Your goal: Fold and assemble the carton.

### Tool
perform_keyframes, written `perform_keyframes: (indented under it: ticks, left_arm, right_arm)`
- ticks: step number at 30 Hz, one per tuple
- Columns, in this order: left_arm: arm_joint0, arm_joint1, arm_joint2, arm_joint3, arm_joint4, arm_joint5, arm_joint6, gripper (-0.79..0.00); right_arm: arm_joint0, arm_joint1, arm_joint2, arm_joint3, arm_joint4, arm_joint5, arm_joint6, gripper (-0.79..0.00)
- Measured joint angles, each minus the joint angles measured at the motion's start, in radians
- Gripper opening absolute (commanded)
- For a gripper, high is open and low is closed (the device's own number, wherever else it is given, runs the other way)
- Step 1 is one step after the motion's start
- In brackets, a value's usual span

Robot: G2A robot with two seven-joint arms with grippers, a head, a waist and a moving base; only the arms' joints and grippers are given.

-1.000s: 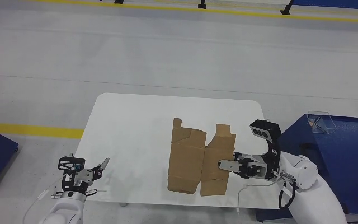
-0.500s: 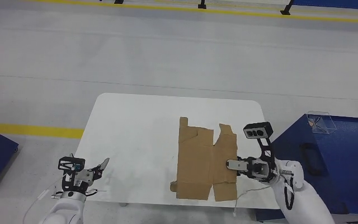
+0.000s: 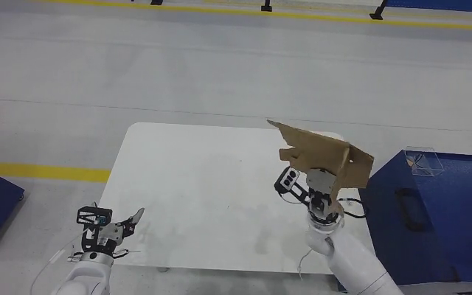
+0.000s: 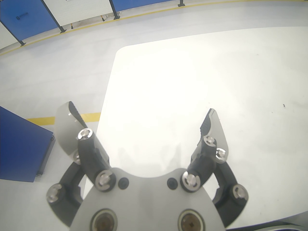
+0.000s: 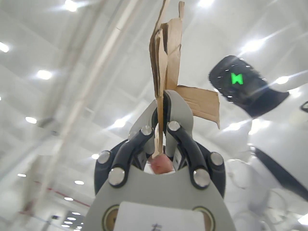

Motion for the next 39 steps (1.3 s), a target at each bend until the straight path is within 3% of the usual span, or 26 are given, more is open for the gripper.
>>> perform_keyframes:
  ticks: [5,10,14,17,20,24,30,32,35,39]
  left_arm:
    - [0.0,0.0,0.0,0.0,0.0,0.0,0.0,0.0]
    - [0.0,0.0,0.0,0.0,0.0,0.0,0.0,0.0]
    - [0.0,0.0,0.0,0.0,0.0,0.0,0.0,0.0]
    - [0.0,0.0,0.0,0.0,0.0,0.0,0.0,0.0]
    - [0.0,0.0,0.0,0.0,0.0,0.0,0.0,0.0]
    - [0.0,0.0,0.0,0.0,0.0,0.0,0.0,0.0]
    - [0.0,0.0,0.0,0.0,0.0,0.0,0.0,0.0]
    - [0.0,0.0,0.0,0.0,0.0,0.0,0.0,0.0]
    - [0.0,0.0,0.0,0.0,0.0,0.0,0.0,0.0]
    - [0.0,0.0,0.0,0.0,0.0,0.0,0.0,0.0]
  right_arm:
    - [-0.011,-0.044,-0.105,-0.028,0.363,0.261,-0.266,-0.785]
    - [-0.01,-0.077,-0.134,0.029,0.603,0.471,-0.476,-0.785]
    - [0.005,-0.096,-0.13,0.063,0.633,0.489,-0.492,-0.785]
    - [0.012,-0.107,-0.059,0.067,0.532,0.459,-0.461,-0.785]
    - [-0.003,-0.114,0.039,0.027,0.307,0.35,-0.354,-0.785]
    - [-0.02,-0.112,0.161,-0.005,-0.094,0.108,-0.112,-0.785]
    - [0.001,-0.084,0.383,0.035,-0.415,-0.199,0.151,-0.785]
    - [0.001,-0.078,0.457,0.036,-0.507,-0.345,0.2,-0.785]
    - [-0.013,-0.07,0.582,0.009,-0.678,-0.645,0.239,-0.785]
    - [-0.066,-0.072,0.707,-0.117,-0.866,-0.897,0.162,-0.785]
